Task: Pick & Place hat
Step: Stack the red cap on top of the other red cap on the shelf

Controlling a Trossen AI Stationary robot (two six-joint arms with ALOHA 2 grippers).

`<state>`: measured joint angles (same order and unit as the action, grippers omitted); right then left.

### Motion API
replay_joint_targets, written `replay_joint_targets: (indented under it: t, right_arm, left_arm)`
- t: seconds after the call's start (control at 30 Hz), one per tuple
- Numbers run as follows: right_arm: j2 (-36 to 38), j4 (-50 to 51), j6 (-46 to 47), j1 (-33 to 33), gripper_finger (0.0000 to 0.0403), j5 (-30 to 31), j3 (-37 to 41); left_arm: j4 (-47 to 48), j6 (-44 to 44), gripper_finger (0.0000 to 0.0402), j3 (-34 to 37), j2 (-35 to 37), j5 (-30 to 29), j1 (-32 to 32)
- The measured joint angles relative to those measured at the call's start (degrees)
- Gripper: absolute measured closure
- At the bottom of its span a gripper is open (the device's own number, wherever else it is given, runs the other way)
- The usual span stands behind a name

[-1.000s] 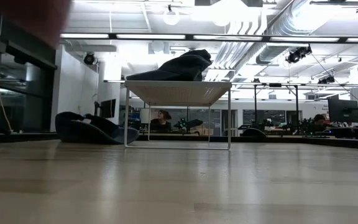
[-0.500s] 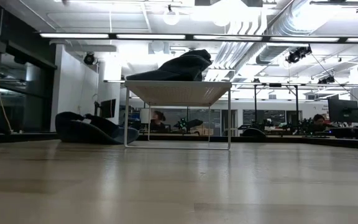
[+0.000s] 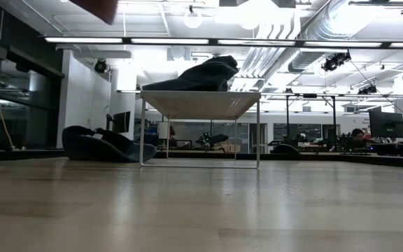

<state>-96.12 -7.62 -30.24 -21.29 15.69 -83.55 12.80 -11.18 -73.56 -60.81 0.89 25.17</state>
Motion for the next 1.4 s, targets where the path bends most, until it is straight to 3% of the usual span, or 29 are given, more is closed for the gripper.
replay_joint_targets:
  t: [0.2, 0.3, 0.67, 0.97, 1.4]
  right_arm:
    - [0.1, -0.4, -11.6, -3.2, 0.0192, 16.2, 0.0]
    - [0.1, -0.5, -15.4, -4.2, 0.0192, 20.4, 0.0]
    - [0.2, -10.1, -28.9, -6.6, 0.0192, 19.5, 0.0]
    - [0.2, -10.4, -29.7, -6.1, 0.0192, 15.1, 0.0]
    - [0.2, -13.8, -31.0, -3.1, 0.0192, 13.5, 0.0]
  left_arm:
    - [-0.1, -1.0, 0.0401, 0.0, -0.1, -1.8, 0.0]
    - [-0.9, -1.0, 0.0401, 0.0, -0.1, -2.1, 0.0]
    - [-2.7, -0.5, 0.0401, 0.0, -0.2, -5.8, 0.0]
    - [-5.2, 0.7, 0.0401, 0.0, -0.3, -7.1, 0.0]
    - [-7.1, 2.0, 0.0401, 0.0, -1.3, -7.6, 0.0]
